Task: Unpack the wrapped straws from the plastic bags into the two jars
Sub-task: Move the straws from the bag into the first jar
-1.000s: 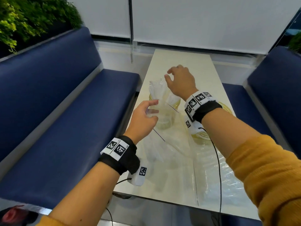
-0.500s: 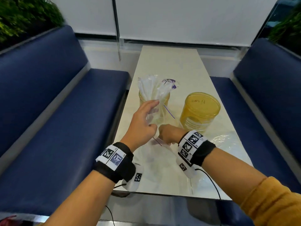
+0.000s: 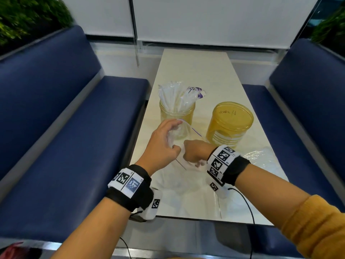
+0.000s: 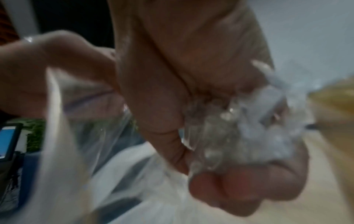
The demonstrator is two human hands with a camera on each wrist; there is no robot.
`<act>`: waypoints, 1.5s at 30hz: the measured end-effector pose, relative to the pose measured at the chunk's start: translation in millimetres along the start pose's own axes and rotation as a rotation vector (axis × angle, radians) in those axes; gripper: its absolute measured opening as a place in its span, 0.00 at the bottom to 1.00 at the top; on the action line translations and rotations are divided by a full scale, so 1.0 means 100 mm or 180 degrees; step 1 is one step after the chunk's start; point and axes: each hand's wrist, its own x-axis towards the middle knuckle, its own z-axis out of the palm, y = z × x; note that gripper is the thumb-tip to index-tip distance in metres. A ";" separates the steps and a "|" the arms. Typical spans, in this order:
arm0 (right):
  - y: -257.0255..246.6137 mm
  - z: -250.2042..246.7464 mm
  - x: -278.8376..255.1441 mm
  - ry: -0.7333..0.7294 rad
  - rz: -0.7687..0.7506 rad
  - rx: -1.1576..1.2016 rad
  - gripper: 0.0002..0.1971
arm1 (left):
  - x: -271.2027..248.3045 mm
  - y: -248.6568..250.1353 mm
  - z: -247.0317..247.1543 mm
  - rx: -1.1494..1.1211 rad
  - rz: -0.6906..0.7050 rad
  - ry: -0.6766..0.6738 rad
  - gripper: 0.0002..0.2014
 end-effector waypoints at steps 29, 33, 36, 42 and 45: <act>-0.04 -0.64 -0.40 0.1349 -0.2080 0.2961 0.33 | 0.35 0.00 0.20 -0.0097 -0.0383 0.1181 0.14; -0.36 -0.46 -0.17 0.1930 -0.1844 0.3264 0.11 | 0.31 0.01 0.16 -0.0333 -0.0665 0.1154 0.12; -0.44 -0.59 -0.23 0.2114 -0.1998 0.3378 0.10 | 0.26 -0.01 0.14 -0.0583 -0.0802 0.1085 0.11; -0.42 -1.26 -0.47 0.2278 -0.2553 0.3785 0.09 | 0.24 0.00 0.09 -0.0602 -0.0962 0.1032 0.27; -0.30 -1.71 -0.54 0.2269 -0.2852 0.4175 0.06 | 0.22 -0.01 0.05 -0.0772 -0.1056 0.0980 0.27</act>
